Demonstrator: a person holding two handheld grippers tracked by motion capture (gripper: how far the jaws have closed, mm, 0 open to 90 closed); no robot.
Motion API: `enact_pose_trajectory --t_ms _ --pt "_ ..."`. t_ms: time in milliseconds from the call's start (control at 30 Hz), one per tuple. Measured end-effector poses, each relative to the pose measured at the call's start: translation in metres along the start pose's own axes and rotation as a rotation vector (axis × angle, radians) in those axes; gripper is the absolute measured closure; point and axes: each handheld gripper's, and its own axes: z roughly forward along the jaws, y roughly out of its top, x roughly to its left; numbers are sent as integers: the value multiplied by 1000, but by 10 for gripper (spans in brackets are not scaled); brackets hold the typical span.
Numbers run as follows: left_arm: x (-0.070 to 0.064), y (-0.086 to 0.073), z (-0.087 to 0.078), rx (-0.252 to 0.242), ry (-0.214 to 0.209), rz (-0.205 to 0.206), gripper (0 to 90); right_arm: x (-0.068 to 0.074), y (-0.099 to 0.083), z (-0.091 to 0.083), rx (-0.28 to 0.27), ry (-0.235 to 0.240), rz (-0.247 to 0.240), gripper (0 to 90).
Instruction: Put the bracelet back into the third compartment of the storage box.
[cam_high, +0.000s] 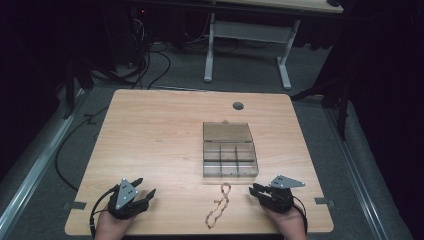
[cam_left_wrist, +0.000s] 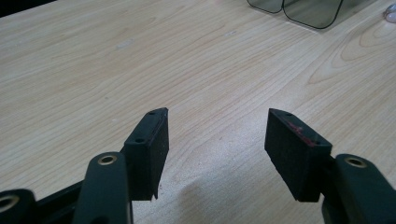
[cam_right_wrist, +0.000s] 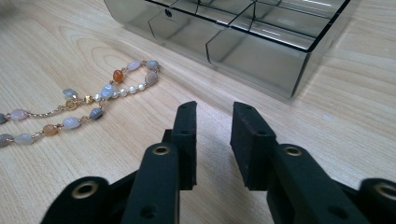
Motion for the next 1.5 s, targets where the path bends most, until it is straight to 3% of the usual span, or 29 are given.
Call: enact_pose_trajectory --t_ms 100,233,333,367,400,433,467,500,533,567,833,900,1000,1133,1500 --pt "0 0 0 0 0 -2 405 0 0 0 1 -3 -3 753" --pt "0 0 0 -2 3 1 407 6 3 1 13 2 -30 883" --pt "0 0 0 0 4 1 408 12 7 2 16 12 -52 900" --pt "-1 0 0 1 4 1 408 22 11 5 19 35 -82 900" --pt "-1 0 0 3 4 2 408 22 11 5 19 35 -82 900" --pt "-1 0 1 5 6 3 408 34 16 10 22 64 -117 900" --pt "-1 0 1 5 6 3 408 34 16 10 22 64 -117 900" --pt "-1 0 1 4 7 2 408 48 21 17 43 102 -150 900" --pt "-1 0 1 5 7 2 408 48 21 17 43 102 -150 900" --pt "0 0 0 3 5 2 408 61 26 26 66 129 -197 900" --pt "0 0 0 -1 0 1 407 89 39 52 116 202 -268 900" --pt "0 0 0 -2 -1 2 407 97 39 60 148 202 -302 900" --pt "0 0 0 -3 -2 3 407 99 37 63 171 188 -319 900" --pt "0 0 0 -2 -2 2 408 92 35 57 173 176 -307 900" --pt "-1 0 1 7 4 7 408 54 16 25 162 112 -211 900"
